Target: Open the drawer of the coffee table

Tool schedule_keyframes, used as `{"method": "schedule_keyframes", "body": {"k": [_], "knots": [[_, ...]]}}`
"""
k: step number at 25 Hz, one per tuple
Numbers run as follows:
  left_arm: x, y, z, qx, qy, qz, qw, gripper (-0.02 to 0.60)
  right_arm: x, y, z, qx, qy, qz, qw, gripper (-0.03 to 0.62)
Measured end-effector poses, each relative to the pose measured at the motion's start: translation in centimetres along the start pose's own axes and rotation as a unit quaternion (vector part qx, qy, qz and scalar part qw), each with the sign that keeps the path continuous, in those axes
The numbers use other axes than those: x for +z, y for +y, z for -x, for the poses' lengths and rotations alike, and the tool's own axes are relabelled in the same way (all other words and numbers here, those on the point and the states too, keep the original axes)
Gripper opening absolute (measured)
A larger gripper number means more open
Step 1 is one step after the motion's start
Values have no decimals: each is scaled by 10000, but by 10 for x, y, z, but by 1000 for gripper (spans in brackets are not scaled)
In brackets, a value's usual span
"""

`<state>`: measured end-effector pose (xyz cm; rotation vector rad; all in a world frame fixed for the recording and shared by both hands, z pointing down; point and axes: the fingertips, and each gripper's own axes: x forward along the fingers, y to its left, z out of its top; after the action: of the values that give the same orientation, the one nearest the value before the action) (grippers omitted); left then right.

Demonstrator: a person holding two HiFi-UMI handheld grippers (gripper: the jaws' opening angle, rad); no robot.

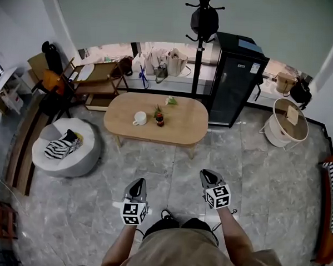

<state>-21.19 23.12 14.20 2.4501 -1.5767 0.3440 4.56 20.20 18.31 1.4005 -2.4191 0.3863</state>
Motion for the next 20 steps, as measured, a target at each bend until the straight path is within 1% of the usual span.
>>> {"method": "schedule_keyframes", "body": {"k": [2,5,9,14,17,20], "knots": [[-1,12,-15,-71,53,-54,9999,-6,3,-1,-16,-25,31,-53,10000,6],[-8,21,-35,-81,187,-44,9998,-6,2,-3,-32,-21,145,-57,9999,6],[-7,37,-69,82,192,0,9998,-6,0,-17,-60,-50,239,-19,9997,6],[0,57,-116,226,182,-16,9996,-6,0,-48,-96,-133,130,-222,9996,6],[3,65,-145,313,244,-64,9992,-6,-4,-72,-115,-96,202,-310,9993,6],[-1,66,-180,318,359,72,9988,-6,-6,-103,-138,-35,264,-325,9991,6]]}}
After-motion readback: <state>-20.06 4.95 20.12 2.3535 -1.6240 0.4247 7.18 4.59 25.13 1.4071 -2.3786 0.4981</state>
